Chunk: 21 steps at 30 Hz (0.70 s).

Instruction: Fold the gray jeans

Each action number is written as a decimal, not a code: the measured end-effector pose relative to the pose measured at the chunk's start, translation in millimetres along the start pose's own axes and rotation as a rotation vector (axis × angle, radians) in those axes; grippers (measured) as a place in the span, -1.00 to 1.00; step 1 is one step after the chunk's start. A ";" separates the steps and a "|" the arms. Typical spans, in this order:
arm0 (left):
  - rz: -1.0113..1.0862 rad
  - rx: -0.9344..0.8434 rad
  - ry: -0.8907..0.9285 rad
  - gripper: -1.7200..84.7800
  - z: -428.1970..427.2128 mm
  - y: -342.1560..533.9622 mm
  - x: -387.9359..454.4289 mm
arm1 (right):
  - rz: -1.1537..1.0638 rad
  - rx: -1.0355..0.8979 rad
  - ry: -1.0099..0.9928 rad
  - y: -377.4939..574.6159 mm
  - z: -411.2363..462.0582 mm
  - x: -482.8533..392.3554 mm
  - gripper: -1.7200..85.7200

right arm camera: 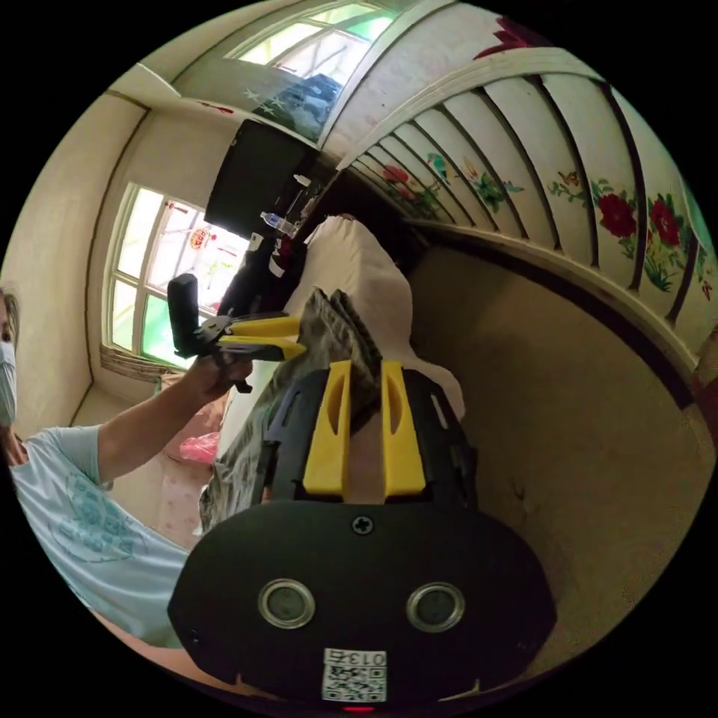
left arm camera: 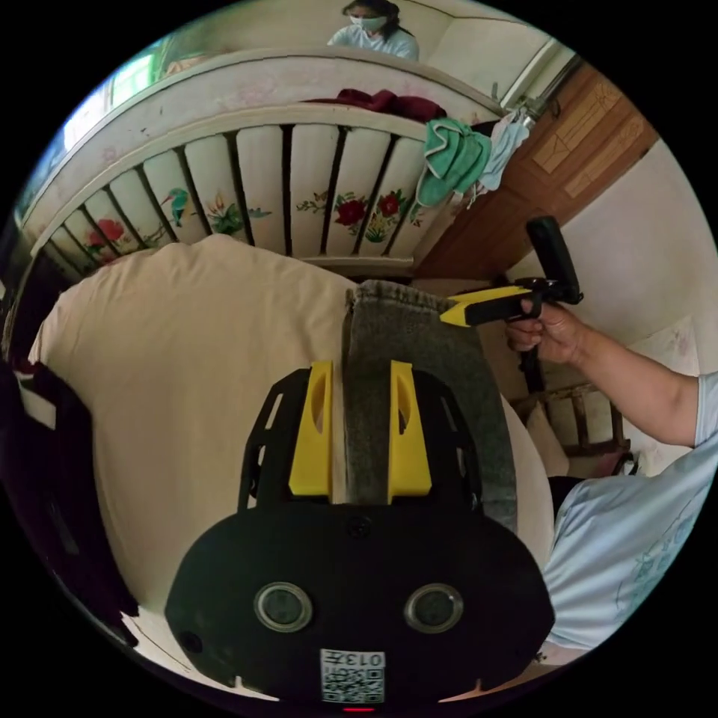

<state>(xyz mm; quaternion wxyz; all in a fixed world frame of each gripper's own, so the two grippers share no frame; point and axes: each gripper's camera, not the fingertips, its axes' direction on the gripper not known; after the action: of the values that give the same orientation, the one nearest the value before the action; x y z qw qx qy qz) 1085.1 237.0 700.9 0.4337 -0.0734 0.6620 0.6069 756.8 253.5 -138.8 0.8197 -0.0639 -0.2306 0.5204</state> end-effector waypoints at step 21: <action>0.052 -0.093 0.020 -0.84 -44.9 -19.0 39.6 | 0.106 0.063 -0.105 46.2 25.4 45.2 -0.81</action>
<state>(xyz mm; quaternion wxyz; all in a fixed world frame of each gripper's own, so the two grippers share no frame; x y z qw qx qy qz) 1050.9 210.3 655.5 0.4070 -0.0824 0.6390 0.6475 723.4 310.7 -118.1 0.7794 -0.0229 -0.2529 0.5728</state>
